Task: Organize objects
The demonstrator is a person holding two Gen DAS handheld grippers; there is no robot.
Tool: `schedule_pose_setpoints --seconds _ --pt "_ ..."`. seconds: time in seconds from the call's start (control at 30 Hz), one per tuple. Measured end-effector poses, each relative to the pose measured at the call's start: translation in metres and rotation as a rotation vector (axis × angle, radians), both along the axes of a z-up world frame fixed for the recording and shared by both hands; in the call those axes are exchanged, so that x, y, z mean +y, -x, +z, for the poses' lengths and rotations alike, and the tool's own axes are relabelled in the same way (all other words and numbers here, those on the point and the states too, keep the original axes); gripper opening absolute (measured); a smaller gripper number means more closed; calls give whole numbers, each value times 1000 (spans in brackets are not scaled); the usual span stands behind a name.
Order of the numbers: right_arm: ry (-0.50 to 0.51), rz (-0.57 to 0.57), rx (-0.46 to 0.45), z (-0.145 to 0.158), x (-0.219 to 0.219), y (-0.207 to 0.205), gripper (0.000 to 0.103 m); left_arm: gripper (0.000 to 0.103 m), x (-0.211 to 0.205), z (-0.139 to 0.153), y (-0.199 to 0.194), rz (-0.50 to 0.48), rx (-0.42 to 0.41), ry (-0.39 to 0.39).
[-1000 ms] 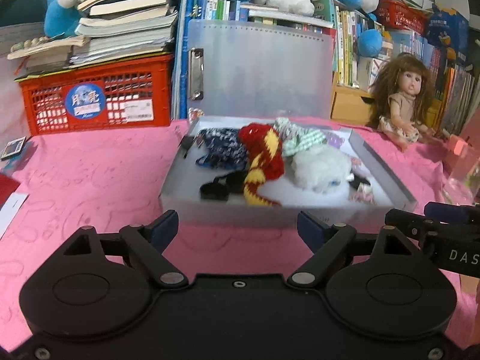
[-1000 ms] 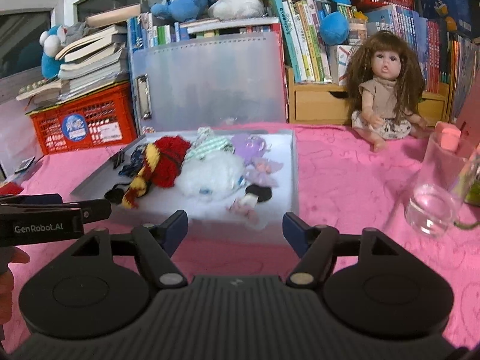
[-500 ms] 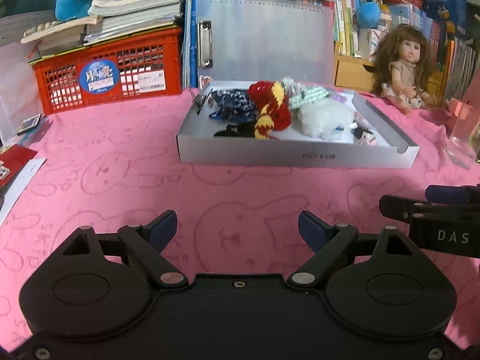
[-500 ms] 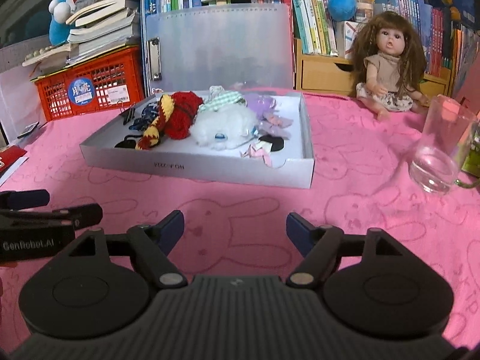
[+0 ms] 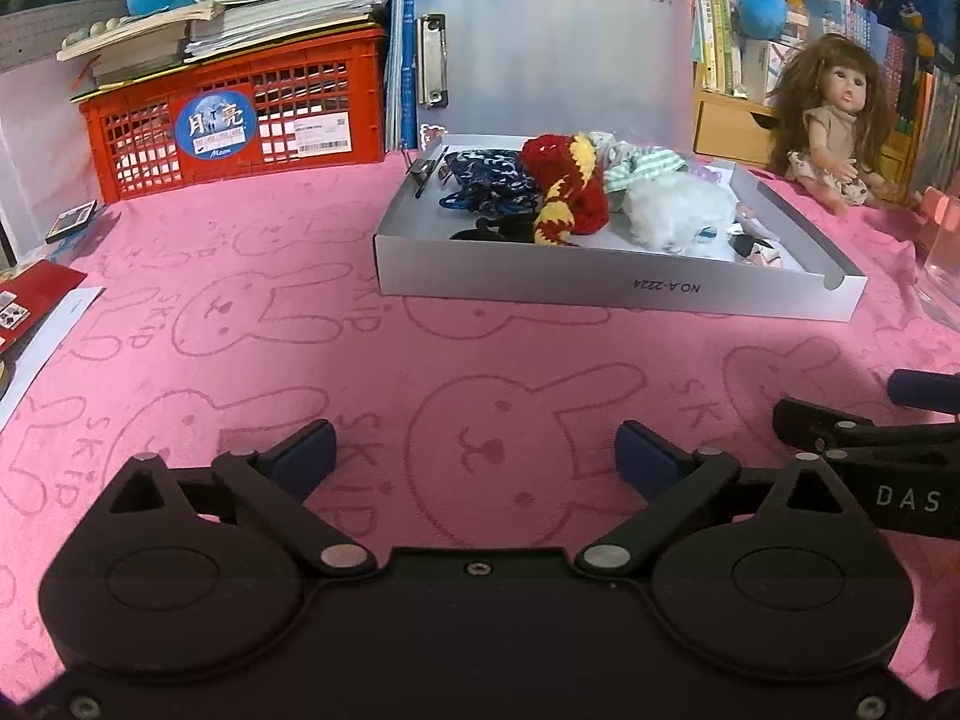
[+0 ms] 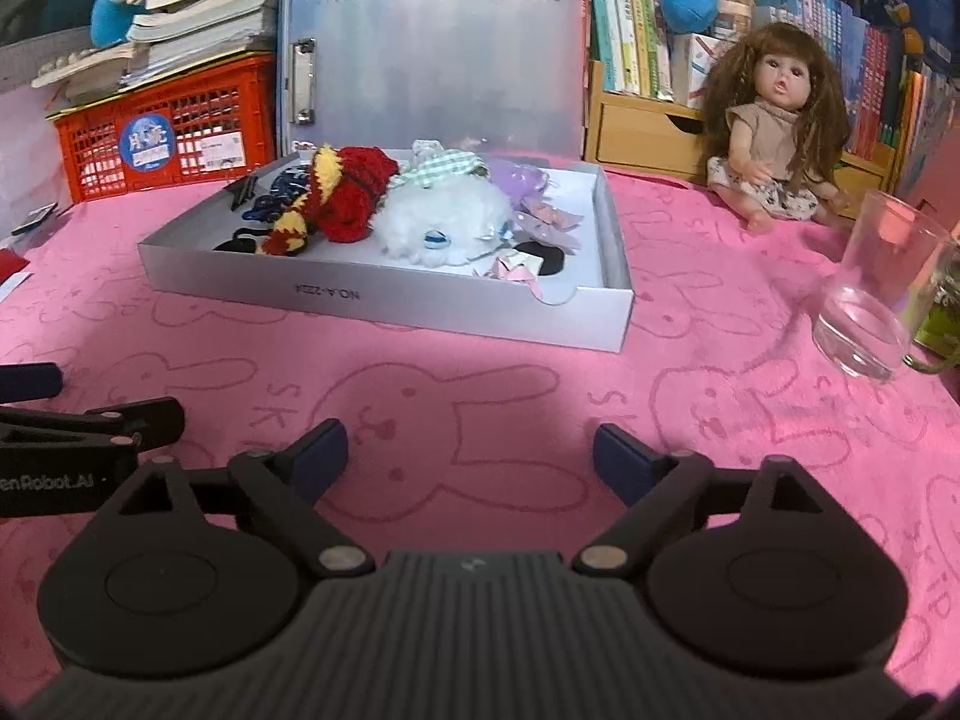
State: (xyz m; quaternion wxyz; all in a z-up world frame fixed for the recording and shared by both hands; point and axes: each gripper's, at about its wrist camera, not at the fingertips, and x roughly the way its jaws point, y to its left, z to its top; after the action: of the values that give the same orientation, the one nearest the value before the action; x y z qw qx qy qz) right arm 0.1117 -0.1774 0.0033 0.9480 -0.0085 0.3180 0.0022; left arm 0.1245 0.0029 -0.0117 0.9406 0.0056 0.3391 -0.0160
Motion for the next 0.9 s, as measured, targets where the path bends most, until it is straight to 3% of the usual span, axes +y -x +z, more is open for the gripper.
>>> schedule_pose_setpoints --seconds 0.13,0.9 --pt "-2 -9 3 -2 -1 2 103 103 1 -1 0 9 2 0" --pt "0 -9 2 -3 -1 2 103 103 0 -1 0 11 3 -4"
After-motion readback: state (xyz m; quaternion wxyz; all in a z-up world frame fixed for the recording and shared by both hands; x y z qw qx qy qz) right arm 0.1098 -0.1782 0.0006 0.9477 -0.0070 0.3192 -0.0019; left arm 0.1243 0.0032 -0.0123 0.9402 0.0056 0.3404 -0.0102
